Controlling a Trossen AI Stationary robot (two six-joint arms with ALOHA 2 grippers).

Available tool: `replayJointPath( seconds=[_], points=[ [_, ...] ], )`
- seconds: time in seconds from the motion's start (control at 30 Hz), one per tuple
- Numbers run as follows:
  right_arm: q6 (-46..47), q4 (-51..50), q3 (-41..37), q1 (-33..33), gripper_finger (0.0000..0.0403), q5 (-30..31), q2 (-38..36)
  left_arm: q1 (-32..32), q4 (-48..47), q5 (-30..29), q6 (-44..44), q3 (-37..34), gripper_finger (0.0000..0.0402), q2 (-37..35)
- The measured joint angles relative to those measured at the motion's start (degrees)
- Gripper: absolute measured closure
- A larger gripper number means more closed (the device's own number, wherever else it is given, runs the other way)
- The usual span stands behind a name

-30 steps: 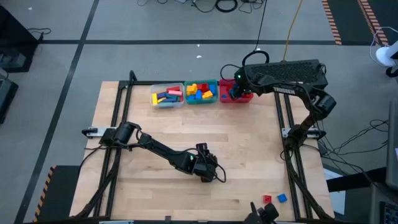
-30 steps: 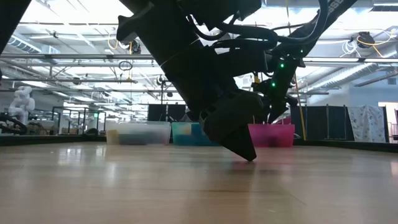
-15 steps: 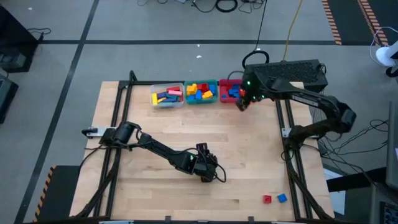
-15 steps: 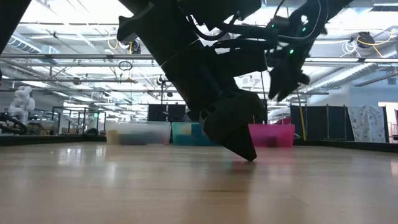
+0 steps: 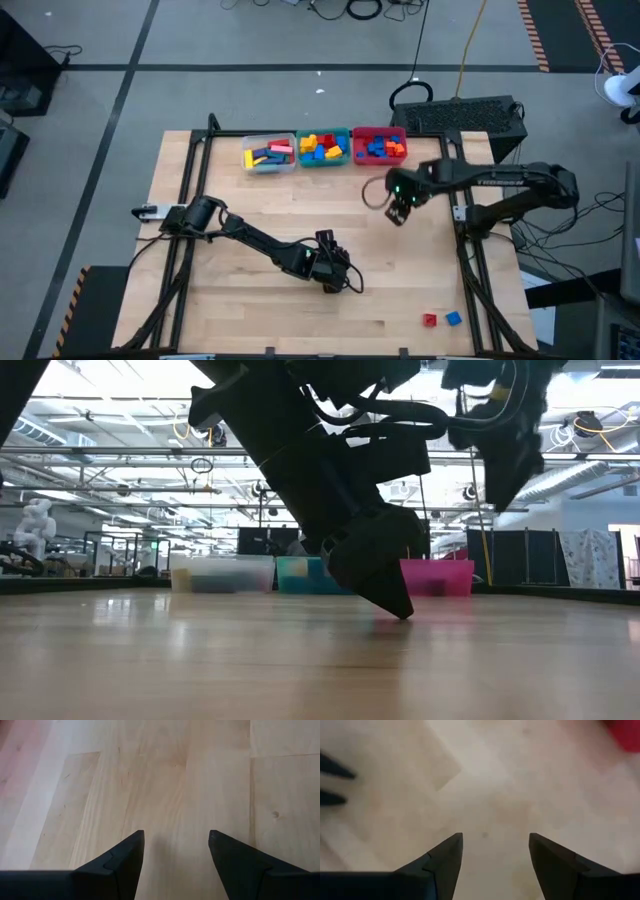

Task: Sort blocks by size
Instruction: Put the small blue game piece into the red bin

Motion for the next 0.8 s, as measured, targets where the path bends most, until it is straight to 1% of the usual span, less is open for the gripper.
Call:
replayJointPath(
  seconds=[0.27,0.4,0.47,0.63,0.8],
  points=[
    [12.5,0.3,0.0,15.0,0.0190,0.6,0.4,-0.2,0.4,0.0,0.0,0.0,0.0173,0.0],
    [18.7,1.3,0.0,21.3,0.0190,4.4,1.2,-0.2,0.8,0.3,1.2,0.0,0.0173,0.1],
    [21.0,1.7,0.0,24.3,0.0190,5.2,2.1,-0.2,1.1,0.3,2.4,0.0,0.0173,0.1],
    [27.6,2.3,0.0,31.4,0.0190,4.1,5.4,-0.2,2.6,0.7,2.5,0.0,0.0173,0.1],
    [34.8,2.1,0.0,37.9,0.0190,-2.0,9.7,-0.2,3.3,0.7,3.0,0.0,0.0173,0.2]
  ],
)
